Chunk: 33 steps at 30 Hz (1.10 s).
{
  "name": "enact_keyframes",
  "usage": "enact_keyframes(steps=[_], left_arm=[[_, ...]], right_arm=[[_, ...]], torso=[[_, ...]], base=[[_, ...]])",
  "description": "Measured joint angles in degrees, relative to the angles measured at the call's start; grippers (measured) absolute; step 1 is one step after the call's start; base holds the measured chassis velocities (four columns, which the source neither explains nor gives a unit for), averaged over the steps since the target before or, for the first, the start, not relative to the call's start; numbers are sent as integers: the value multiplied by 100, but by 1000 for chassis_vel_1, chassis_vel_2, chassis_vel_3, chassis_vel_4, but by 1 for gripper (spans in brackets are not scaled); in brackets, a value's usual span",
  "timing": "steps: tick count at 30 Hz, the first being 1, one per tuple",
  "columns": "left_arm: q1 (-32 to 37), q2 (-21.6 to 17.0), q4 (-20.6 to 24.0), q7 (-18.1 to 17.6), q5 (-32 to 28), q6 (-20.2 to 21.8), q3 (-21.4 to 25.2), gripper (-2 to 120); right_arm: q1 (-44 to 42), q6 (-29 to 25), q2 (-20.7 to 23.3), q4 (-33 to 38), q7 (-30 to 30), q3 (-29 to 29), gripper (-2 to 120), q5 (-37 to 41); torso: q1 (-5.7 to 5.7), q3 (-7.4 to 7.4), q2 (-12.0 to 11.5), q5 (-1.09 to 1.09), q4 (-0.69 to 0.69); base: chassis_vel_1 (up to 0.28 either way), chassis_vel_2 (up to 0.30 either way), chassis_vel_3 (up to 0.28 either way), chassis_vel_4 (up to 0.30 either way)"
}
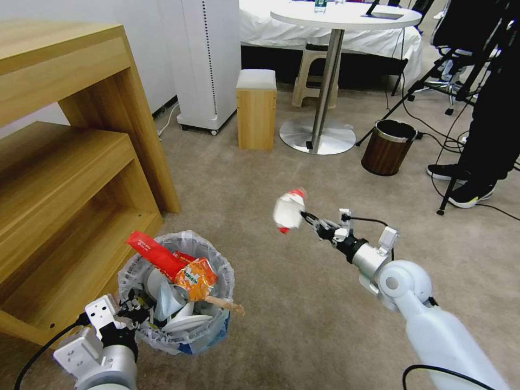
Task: Pick up the trash bin and place the garbage on the floor into it.
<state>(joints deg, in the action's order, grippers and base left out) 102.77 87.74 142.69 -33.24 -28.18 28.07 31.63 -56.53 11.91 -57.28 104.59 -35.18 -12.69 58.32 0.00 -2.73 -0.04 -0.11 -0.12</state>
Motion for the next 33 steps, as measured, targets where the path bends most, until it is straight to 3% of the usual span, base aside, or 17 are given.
enact_keyframes(steps=[3,11,15,19,26,31,33], left_arm=[[-33,63,-46,11,91,0,-157,1],[-47,161,-86,37,241,0,-338,1],[-14,166,-27,37,252,-1,-346,1],[22,153,38,38,251,-1,-315,1],[77,173,49,35,282,-1,-362,1],[160,196,50,36,373,-24,-431,1],[211,207,51,41,409,-32,-451,1]], right_arm=[[413,-432,-192,-387,-1067,733,0,26],[1403,-508,-1237,-1100,-1861,2069,0,112],[1608,-468,-1464,-1369,-2039,2396,0,-47],[1590,-397,-1441,-1407,-2269,2466,0,-188],[1260,-325,-1026,-1209,-2529,2209,0,-436],[1131,-365,-911,-1278,-2371,2065,0,-585],[1085,-324,-906,-1287,-2024,1999,0,-723]], torso=[[0,-1,0,2,0],[0,-1,0,-2,2],[0,-1,0,-1,2],[0,-1,0,0,1],[0,0,0,0,-1],[0,-1,0,0,-1],[0,-1,0,1,0]], base=[[0,0,0,0],[0,0,0,0],[0,0,0,0],[0,0,0,0],[0,0,0,0],[0,0,0,0],[0,0,0,0]])
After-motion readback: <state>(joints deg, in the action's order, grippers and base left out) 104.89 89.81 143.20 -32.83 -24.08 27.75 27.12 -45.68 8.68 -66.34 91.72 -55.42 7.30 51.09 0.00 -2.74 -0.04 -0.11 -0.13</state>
